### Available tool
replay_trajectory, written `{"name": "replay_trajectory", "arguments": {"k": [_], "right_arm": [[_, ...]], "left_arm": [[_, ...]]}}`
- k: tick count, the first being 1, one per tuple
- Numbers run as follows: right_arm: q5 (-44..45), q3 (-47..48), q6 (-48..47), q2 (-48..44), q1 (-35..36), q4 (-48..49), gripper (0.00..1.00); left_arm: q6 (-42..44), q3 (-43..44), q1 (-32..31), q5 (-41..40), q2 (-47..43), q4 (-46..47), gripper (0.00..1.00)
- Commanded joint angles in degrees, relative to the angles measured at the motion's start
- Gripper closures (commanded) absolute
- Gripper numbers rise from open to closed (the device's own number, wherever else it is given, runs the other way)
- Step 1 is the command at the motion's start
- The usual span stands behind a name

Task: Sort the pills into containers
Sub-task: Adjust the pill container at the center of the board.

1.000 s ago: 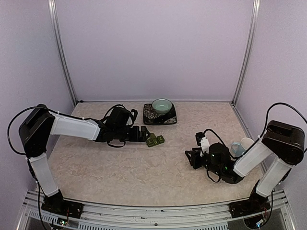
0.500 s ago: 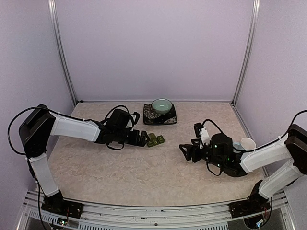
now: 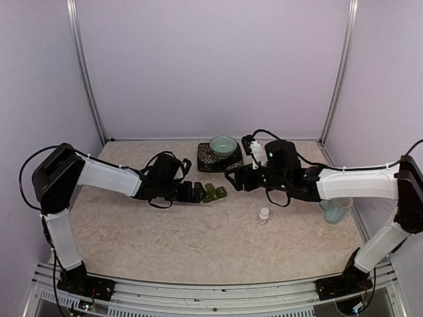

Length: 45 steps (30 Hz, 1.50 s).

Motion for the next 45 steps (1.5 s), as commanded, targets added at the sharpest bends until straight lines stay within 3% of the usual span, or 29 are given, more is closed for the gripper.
{"name": "replay_trajectory", "arguments": {"k": [1,12,28,36,45], "right_arm": [[-3.0,7.2,0.1,9.6,-1.1,-8.0,0.27],[-8.8,18.4,2.9,28.4,-4.8,-7.9,0.32],[-17.5,21.6,5.2,34.5,-8.2,-5.2,0.35],[-26.3,22.0,4.8,36.3,-8.8,-1.4,0.38],[-38.1,15.5,5.8,34.7,-7.6,7.4,0.43]], "left_arm": [[-2.8,-0.5,0.3,0.5,0.8,3.6,0.01],[-4.5,-7.2,0.5,-1.0,-5.9,5.3,0.01],[-5.2,-9.9,0.6,-1.5,-7.8,6.6,0.01],[-6.2,-10.1,1.3,-3.0,-7.9,5.2,0.01],[-6.3,-9.7,3.1,-3.8,-8.4,3.8,0.01]]}}
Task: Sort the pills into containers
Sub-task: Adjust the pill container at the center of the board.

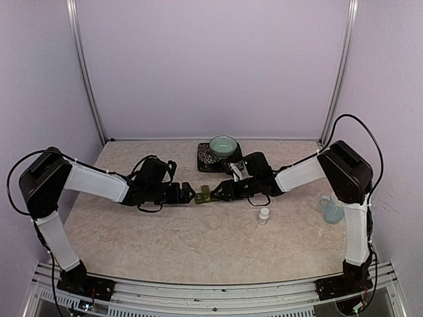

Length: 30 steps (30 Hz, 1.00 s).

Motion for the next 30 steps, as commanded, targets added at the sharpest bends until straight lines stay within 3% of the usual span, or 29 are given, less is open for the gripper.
{"name": "replay_trajectory", "arguments": {"k": [1,7,15,22,30], "right_arm": [[-6.3,-2.6,-0.2,-0.8,1.3,4.0,0.43],[-5.4,-4.2,-4.7,-1.6,4.8,3.6,0.43],[9.4,-8.3,-11.6,-6.7,6.3,3.3,0.34],[20.6,-7.3,-20.8,-5.3,9.4,2.4,0.22],[22.5,-6.4,-28.6,-2.1,11.3,5.1,0.19]], "left_arm": [[-0.3,-0.3,1.0,-1.3,-1.9,-1.2,0.01],[0.0,0.0,1.5,-1.2,-2.0,-1.8,0.01],[0.0,-0.6,1.7,-1.1,-3.6,-2.1,0.01],[-0.1,-1.2,1.8,-1.0,-5.4,-2.5,0.01],[-0.4,-2.0,1.8,-1.2,-7.6,-3.4,0.01]]}}
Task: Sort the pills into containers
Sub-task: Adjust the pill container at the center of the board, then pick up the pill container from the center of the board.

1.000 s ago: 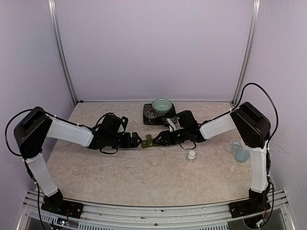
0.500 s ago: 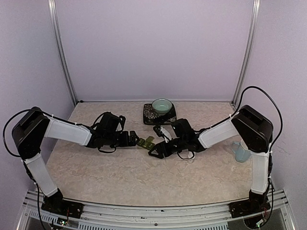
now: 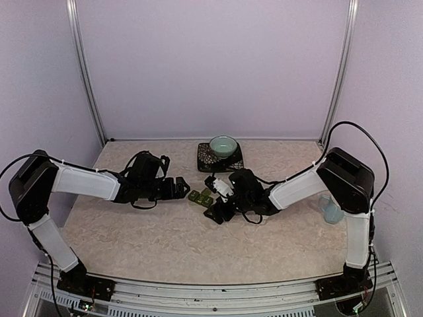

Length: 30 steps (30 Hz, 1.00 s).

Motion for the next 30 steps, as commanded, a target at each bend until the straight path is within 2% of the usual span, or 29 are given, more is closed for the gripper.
{"name": "replay_trajectory", "arguments": {"k": [1,8,13,23,30], "right_arm": [[3.1,1.4,-6.0,2.3,1.2,2.1,0.19],[5.9,3.9,-8.9,4.6,1.4,1.9,0.25],[5.0,4.9,-9.1,5.8,1.4,2.6,0.34],[3.5,6.2,-9.3,6.8,1.4,3.6,0.4],[2.3,5.9,-10.0,6.7,1.4,4.4,0.54]], "left_arm": [[-0.3,-1.1,0.3,-0.4,-2.7,-1.1,0.01],[-0.5,-1.9,0.4,-0.5,-4.5,-1.6,0.01],[-0.4,-2.4,0.5,-0.8,-5.8,-2.0,0.01],[-0.4,-3.1,0.8,-0.8,-6.8,-2.3,0.01],[-0.4,-3.5,1.0,-0.7,-6.9,-2.2,0.01]]}}
